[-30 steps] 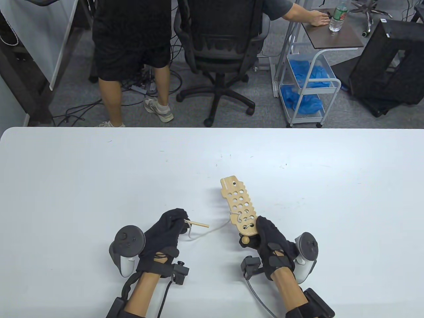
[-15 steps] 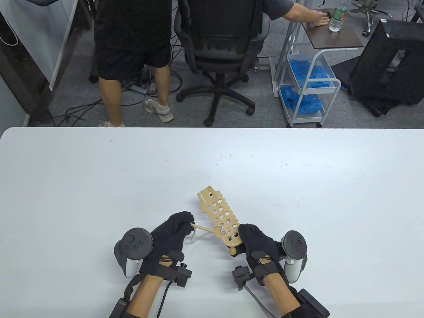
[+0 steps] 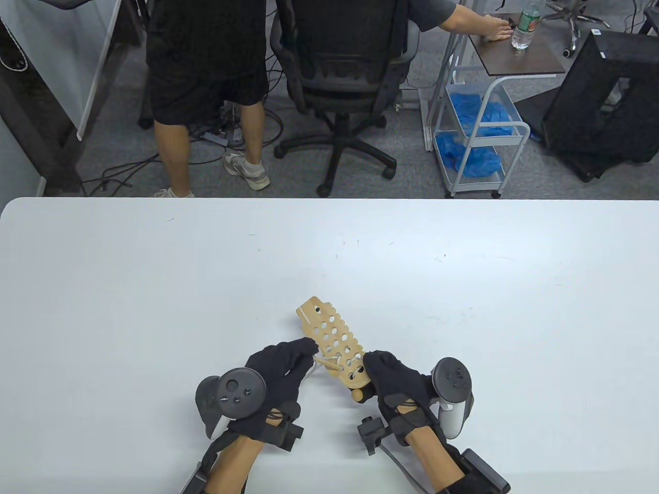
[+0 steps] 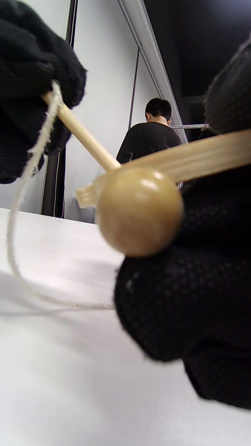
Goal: Remove rope from all holes on crocodile lacing toy
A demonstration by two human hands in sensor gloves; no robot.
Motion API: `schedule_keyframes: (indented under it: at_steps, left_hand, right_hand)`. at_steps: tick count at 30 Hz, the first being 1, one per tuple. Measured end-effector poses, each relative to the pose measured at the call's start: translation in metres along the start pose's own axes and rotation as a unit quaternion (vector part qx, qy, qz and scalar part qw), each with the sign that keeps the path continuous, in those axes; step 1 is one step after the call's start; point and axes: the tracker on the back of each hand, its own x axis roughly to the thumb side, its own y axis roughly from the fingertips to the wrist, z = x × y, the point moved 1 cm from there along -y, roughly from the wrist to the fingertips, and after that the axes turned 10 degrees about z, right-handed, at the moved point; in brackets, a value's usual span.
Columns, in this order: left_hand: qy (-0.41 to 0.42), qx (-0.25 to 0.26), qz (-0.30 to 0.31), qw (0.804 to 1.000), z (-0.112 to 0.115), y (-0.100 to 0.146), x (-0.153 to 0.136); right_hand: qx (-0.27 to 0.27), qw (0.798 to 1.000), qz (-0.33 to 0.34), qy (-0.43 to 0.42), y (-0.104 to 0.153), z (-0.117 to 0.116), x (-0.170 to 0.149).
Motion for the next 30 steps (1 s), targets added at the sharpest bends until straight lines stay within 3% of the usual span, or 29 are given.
schedule_keyframes:
  at_steps: [4, 16, 24, 30]
  left_hand:
    - [-0.043, -0.010, 0.033, 0.998, 0.001, -0.001, 0.011]
    - [-0.046, -0.035, 0.062, 0.996, 0.009, -0.001, 0.021]
    - [0.027, 0.042, -0.043, 0.998, -0.007, 0.004, -0.007]
    - [0.086, 0.063, -0.123, 0.987, -0.010, 0.008, -0.030]
  right_hand:
    - [0.000, 1.000, -0.001, 0.003, 0.000, 0.000, 0.000]
    - [0.015, 1.000, 0.004, -0.010, 0.000, -0.004, 0.001]
    - [-0.005, 0.996, 0.017, -0.085, 0.000, 0.002, 0.008]
    - [0.027, 0.988, 0.028, -0.148, -0.002, -0.003, 0.012]
